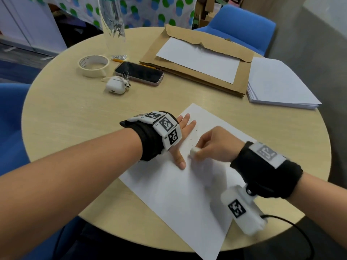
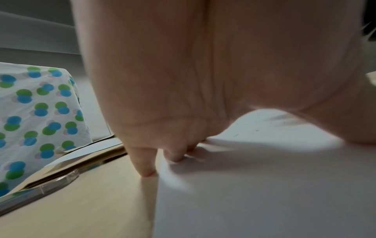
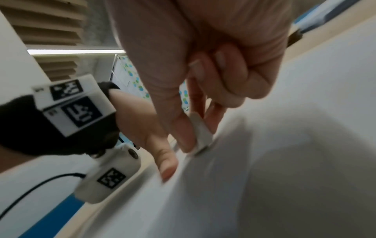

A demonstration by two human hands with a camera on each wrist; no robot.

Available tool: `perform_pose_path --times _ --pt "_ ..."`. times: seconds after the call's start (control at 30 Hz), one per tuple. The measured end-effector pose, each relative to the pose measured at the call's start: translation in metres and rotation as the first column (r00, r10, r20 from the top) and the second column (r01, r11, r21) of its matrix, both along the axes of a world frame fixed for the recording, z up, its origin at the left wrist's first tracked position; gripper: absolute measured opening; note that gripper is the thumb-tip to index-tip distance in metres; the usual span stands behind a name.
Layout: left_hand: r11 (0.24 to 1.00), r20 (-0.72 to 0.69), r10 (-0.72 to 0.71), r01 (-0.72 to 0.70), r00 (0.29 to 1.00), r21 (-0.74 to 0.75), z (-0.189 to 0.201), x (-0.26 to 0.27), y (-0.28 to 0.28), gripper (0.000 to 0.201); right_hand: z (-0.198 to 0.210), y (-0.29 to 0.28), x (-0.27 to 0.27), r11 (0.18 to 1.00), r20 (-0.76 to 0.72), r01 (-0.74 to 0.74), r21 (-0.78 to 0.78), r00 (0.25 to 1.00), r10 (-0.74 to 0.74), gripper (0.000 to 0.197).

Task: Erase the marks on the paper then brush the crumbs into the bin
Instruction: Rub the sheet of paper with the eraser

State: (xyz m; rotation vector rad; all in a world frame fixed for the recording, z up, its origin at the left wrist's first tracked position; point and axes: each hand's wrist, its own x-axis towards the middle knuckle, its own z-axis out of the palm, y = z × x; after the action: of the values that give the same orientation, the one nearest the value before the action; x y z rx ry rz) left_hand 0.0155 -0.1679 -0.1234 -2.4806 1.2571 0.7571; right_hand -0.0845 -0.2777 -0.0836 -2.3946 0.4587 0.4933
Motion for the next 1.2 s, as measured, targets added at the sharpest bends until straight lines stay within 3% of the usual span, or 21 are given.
perform_pose_path --times 0.1,0.2,0.27,0.33,0.43,0.5,0.63,0.73,0.83,0.93,1.07,1.2 --pt "1.0 0.004 -0.01 0.01 1.0 0.016 0.002 -0.002 -0.001 0.141 0.009 -0.003 0.005 0.999 -0.099 -0.031 0.013 0.995 0.032 0.016" --pt "1.0 0.012 -0.019 0.019 1.0 0.013 0.005 -0.003 0.0 0.14 0.016 -0.013 0.025 0.995 -0.003 0.1 -0.016 0.995 -0.1 0.011" --pt "1.0 0.011 -0.018 0.018 1.0 0.003 0.004 -0.003 0.001 0.141 0.013 -0.015 0.024 0.993 0.052 0.115 -0.025 0.992 -0.113 0.011" --pt "1.0 0.014 -0.013 0.013 1.0 0.01 0.002 -0.002 0.001 0.141 0.007 -0.013 0.011 0.999 0.045 0.019 -0.029 0.999 -0.018 0.013" --pt "1.0 0.011 -0.004 0.004 1.0 0.011 0.001 -0.001 -0.001 0.141 0.007 -0.006 -0.003 0.989 -0.096 -0.142 -0.035 0.986 0.138 0.011" --pt "1.0 0.008 -0.005 0.005 1.0 0.028 0.001 -0.001 -0.002 0.141 0.014 -0.007 0.005 0.988 -0.146 -0.149 -0.032 0.979 0.143 0.009" --pt "0.999 0.024 -0.004 0.003 1.0 0.033 0.003 -0.001 -0.003 0.141 0.015 -0.013 0.028 0.999 -0.023 0.025 -0.028 0.999 -0.026 0.01" --pt "1.0 0.024 0.008 -0.009 1.0 0.022 -0.001 0.001 -0.002 0.142 0.005 -0.013 0.014 1.0 0.067 -0.007 -0.017 0.998 0.008 0.009" --pt "1.0 0.004 0.014 -0.014 1.0 0.002 -0.003 0.003 0.0 0.143 0.003 -0.009 -0.006 0.992 -0.052 -0.129 -0.001 0.99 0.129 0.009" --pt "1.0 0.013 0.004 -0.004 1.0 0.022 0.0 0.0 -0.002 0.142 0.012 -0.011 0.003 0.988 -0.161 -0.152 -0.017 0.976 0.147 0.013" --pt "0.999 0.027 0.004 -0.005 1.0 0.035 0.006 -0.003 -0.002 0.139 0.015 -0.015 0.031 0.999 -0.017 0.016 -0.041 1.0 -0.017 0.012" --pt "1.0 0.022 0.005 -0.005 1.0 0.027 0.006 -0.003 -0.002 0.14 0.003 -0.016 0.013 0.999 0.038 -0.029 -0.037 0.999 0.03 0.01"
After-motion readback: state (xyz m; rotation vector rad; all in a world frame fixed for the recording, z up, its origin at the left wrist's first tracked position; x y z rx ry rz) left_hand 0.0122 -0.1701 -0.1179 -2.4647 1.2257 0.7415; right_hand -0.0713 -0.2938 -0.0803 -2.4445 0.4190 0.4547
